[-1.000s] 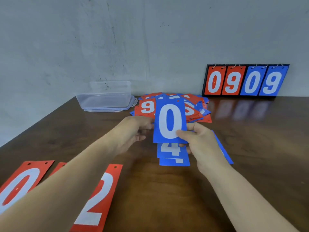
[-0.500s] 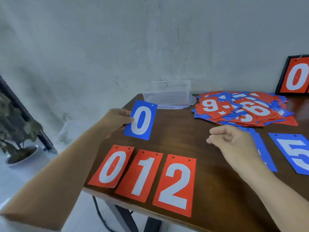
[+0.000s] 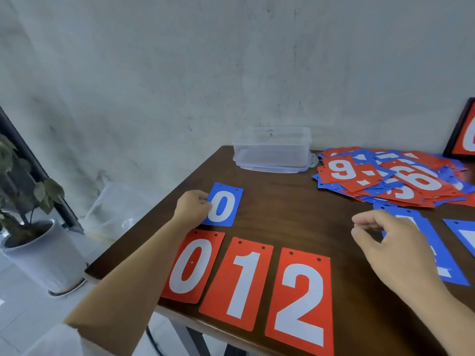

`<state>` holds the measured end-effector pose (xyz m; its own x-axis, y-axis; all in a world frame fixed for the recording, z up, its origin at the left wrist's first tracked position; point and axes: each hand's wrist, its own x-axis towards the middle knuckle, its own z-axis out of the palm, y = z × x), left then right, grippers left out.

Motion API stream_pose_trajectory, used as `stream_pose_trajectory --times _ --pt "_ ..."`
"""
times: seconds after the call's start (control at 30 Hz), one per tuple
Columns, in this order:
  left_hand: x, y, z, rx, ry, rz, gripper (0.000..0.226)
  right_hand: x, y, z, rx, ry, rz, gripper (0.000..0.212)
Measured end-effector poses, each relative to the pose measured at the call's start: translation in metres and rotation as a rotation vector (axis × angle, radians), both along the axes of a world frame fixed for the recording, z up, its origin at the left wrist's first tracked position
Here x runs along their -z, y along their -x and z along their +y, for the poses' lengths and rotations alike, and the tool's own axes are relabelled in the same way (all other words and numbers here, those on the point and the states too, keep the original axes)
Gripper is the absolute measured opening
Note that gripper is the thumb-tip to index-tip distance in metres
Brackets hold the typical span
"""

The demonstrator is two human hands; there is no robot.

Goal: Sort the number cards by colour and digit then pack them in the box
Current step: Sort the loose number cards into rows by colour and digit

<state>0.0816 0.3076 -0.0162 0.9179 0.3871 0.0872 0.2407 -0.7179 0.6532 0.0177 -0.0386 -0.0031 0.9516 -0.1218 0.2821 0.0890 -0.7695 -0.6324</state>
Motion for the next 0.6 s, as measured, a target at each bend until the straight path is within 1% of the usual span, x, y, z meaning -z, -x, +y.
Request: stream_pose_trajectory --times 0.07,0.17,0.33,0.4,0.5,0.57,0.6 --pt "0.003 -0.002 -0.001 0.007 -0.062 0.016 0.037 0.001 0.000 0.000 0.015 0.014 -0.004 0.017" --pt "0.003 -0.003 -0.004 -0.003 -0.103 0.016 0.043 0.002 -0.001 -0.002 0.034 0.034 -0.023 0.018" --pt "0.001 -0.003 -0.009 0.025 -0.198 -0.046 0.041 -0.007 0.005 -0.018 0.086 0.035 -0.034 0.018" --pt "-0.006 -0.004 -0.018 0.073 -0.212 -0.066 0.042 -0.009 0.007 -0.028 0.126 0.135 -0.014 0.024" --pt "-0.018 -0.006 -0.039 0.166 -0.218 -0.097 0.040 -0.008 0.007 -0.047 0.142 0.380 0.117 0.037" --pt "-0.025 -0.006 -0.061 0.236 -0.197 -0.127 0.038 -0.005 0.007 -0.056 0.110 0.461 0.217 0.041" --pt "-0.028 -0.006 -0.074 0.268 -0.182 -0.139 0.038 -0.003 0.008 -0.060 0.081 0.471 0.260 0.043"
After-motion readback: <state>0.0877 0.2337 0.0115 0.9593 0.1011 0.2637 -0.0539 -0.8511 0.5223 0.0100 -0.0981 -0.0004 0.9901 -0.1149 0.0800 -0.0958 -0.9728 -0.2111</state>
